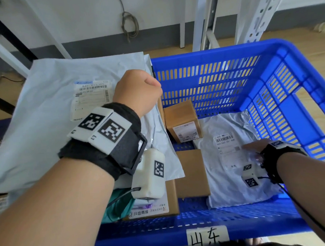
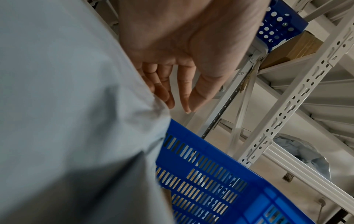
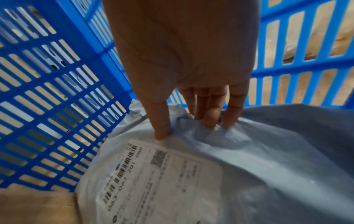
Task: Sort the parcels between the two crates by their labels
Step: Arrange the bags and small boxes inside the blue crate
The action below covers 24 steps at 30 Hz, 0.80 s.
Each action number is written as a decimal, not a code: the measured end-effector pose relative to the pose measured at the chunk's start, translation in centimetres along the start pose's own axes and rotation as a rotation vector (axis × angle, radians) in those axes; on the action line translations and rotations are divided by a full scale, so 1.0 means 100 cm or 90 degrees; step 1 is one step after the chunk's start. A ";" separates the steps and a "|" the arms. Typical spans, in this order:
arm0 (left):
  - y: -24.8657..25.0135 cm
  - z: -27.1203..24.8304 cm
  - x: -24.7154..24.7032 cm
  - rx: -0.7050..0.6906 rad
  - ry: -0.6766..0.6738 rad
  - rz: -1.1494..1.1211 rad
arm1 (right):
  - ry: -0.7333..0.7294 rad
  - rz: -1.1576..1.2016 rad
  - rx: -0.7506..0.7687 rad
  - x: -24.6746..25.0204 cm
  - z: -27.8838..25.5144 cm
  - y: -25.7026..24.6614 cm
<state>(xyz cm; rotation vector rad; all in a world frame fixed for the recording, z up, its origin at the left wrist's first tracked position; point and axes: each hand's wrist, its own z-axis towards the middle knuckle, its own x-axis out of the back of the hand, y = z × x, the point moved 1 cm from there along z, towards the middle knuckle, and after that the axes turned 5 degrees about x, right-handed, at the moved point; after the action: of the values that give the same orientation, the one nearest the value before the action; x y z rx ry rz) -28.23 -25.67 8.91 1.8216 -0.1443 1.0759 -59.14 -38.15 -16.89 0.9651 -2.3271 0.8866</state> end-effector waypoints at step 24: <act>0.015 -0.022 0.015 -0.035 -0.005 -0.074 | 0.163 -0.253 0.241 0.064 -0.126 -0.113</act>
<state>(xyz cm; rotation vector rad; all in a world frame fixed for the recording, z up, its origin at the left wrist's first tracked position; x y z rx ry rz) -29.42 -24.18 11.29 1.7625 -0.0710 0.9747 -52.71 -38.22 0.01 1.3193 -1.7040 1.2177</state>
